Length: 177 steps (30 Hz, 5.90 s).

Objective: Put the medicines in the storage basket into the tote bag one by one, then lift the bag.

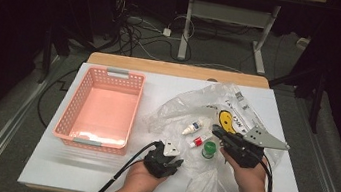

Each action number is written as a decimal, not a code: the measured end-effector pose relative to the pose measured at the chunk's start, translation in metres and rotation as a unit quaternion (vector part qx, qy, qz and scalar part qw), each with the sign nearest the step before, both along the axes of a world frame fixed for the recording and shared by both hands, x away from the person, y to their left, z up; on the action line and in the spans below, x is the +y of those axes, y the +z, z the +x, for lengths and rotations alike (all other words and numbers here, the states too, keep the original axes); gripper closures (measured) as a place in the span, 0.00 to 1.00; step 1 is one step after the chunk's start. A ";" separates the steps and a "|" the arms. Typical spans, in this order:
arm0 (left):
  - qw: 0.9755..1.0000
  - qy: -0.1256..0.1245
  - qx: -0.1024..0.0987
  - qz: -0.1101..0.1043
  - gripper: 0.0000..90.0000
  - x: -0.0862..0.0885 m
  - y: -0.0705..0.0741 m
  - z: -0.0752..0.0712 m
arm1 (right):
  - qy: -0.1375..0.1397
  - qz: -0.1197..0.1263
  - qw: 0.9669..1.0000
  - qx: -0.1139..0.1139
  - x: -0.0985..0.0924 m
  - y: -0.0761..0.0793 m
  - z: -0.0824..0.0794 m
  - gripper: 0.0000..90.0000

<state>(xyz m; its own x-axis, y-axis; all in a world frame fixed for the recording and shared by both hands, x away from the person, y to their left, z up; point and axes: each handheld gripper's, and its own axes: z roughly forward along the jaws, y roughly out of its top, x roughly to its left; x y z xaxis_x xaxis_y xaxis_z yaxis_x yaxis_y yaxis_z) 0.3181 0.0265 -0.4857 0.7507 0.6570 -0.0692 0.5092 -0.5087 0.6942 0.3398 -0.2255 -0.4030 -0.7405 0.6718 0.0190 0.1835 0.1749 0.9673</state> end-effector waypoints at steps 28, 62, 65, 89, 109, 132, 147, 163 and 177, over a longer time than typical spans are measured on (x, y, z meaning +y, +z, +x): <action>0.991 0.013 -0.044 -0.130 0.98 0.026 0.008 -0.004 | 0.000 0.001 1.000 -0.003 0.000 0.000 0.002 1.00; 0.947 0.042 -0.244 -0.204 0.98 0.039 0.131 0.031 | -0.035 0.035 0.997 -0.059 0.018 0.045 0.026 1.00; 0.942 0.040 -0.264 -0.204 0.98 0.035 0.146 0.038 | -0.043 0.041 0.996 -0.070 0.020 0.050 0.032 1.00; 0.964 0.062 -0.179 -0.186 0.18 0.047 0.109 0.007 | -0.069 0.040 0.993 -0.086 0.013 0.083 0.050 1.00; 0.959 0.056 -0.225 -0.161 0.98 0.023 0.126 0.038 | -0.073 0.046 0.992 -0.089 0.004 0.082 0.044 1.00; 0.946 0.038 -0.266 -0.183 0.98 -0.008 0.225 0.104 | -0.137 0.072 0.977 -0.148 -0.035 0.150 0.056 1.00; 0.963 0.063 -0.177 -0.191 0.54 0.016 0.157 0.101 | -0.120 0.036 0.989 -0.080 -0.026 0.086 0.066 0.92; 0.955 0.076 -0.200 -0.205 0.16 0.082 0.141 0.003 | -0.099 0.027 0.992 -0.079 -0.037 0.069 0.021 0.64; 0.982 0.046 -0.122 -0.136 0.00 0.072 0.070 -0.018 | -0.080 -0.014 0.997 -0.005 -0.038 0.009 0.004 0.23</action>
<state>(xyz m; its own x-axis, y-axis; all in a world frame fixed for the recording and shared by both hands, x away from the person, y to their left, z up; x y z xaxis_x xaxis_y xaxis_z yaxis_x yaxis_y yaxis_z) 0.3001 0.0982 -0.4155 0.7048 0.7052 -0.0767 0.3462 -0.2475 0.9049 0.3437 -0.2640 -0.3938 -0.6233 0.7819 -0.0083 0.2006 0.1702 0.9648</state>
